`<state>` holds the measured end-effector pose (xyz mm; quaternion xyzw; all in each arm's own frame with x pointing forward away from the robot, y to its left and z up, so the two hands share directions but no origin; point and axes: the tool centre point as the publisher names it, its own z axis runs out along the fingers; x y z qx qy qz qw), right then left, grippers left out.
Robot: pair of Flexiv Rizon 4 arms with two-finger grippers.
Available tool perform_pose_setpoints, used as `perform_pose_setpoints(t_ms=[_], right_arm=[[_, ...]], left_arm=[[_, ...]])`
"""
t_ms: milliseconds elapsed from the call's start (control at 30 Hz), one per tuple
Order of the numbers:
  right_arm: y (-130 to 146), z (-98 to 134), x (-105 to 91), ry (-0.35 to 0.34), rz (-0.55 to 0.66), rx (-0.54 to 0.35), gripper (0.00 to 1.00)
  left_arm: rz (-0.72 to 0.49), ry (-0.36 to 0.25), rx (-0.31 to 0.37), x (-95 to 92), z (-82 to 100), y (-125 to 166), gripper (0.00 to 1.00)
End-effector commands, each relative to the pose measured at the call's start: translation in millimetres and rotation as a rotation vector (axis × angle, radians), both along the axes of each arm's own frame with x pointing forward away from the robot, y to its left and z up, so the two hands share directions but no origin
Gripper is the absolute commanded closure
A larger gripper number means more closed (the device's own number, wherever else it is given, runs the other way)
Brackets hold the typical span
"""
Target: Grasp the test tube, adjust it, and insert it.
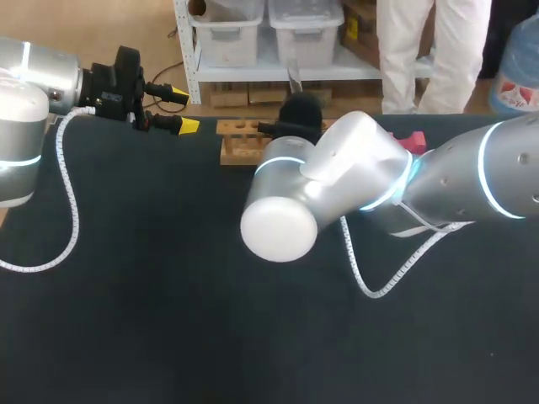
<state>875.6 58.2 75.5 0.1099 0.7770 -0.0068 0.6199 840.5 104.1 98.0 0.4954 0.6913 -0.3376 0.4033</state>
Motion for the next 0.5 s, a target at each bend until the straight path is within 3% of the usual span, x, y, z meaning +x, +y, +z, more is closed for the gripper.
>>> perform_pose_setpoints(t_ms=[33,167,200,233,300,367,500], right_arm=[[1.3,-0.9,-1.6,-0.007,-0.007,0.000,0.53],[-0.5,0.5,-1.9,-0.013,-0.015,-0.005,0.56],[-0.8,0.9,-2.1,-0.014,-0.016,-0.006,0.65],[-1.0,1.4,-2.3,-0.018,-0.024,-0.007,0.81],[-1.4,2.2,-2.6,-0.022,-0.030,-0.009,0.78],[-1.8,2.7,-2.9,-0.024,-0.034,-0.010,0.65],[-3.1,3.5,-4.6,-0.029,-0.042,-0.010,0.62]], left_arm=[[-0.001,0.000,0.000,0.5,-0.5,0.0,0.00],[-0.001,0.000,0.000,0.5,-0.5,0.0,0.00],[-0.001,0.000,0.000,0.5,-0.5,0.0,0.00],[-0.001,0.000,0.000,0.5,-0.5,0.0,0.00],[-0.001,0.000,0.000,0.5,-0.5,0.0,0.00],[-0.001,0.000,0.000,0.5,-0.5,0.0,0.00],[-0.001,0.000,0.000,0.5,-0.5,0.0,0.00]])
